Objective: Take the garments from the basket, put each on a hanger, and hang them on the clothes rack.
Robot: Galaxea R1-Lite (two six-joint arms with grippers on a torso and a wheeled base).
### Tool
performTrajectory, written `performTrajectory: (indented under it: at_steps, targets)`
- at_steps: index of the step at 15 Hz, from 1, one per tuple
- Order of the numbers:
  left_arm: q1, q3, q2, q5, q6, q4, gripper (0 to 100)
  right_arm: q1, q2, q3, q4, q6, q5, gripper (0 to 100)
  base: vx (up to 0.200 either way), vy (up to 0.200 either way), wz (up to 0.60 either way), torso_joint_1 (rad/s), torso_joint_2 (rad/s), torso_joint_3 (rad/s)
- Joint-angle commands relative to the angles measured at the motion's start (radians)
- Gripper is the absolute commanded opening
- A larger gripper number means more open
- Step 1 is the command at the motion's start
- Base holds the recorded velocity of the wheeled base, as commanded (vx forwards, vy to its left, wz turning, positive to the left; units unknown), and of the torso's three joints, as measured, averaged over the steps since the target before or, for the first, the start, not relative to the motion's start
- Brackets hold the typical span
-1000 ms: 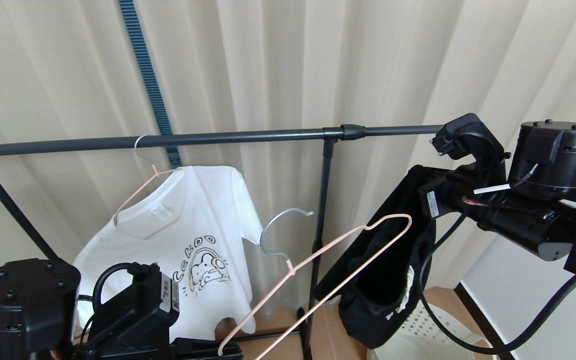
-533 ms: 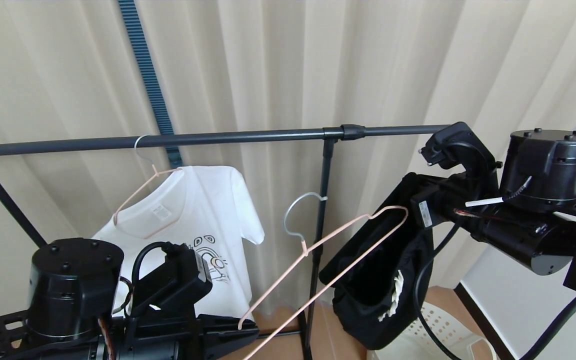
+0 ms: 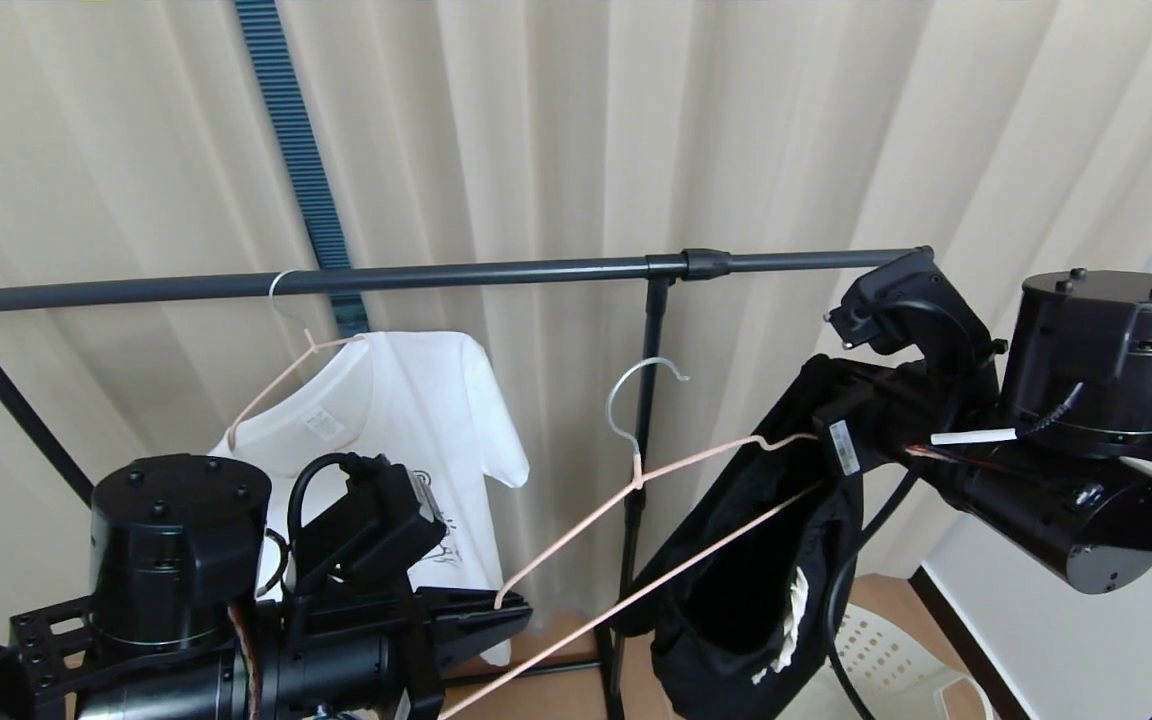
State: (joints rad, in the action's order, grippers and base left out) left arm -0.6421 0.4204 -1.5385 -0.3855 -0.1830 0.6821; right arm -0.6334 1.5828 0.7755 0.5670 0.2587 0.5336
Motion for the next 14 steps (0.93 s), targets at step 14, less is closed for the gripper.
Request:
performTrajectory:
  at_steps: [14]
  targets:
    - [-0.036,-0.080,-0.052,0.212,0.109,0.344,0,-0.127,0.002,-0.002,-0.004,-0.001,0.094,0,0.000,0.000,0.00,0.000,0.00,0.000]
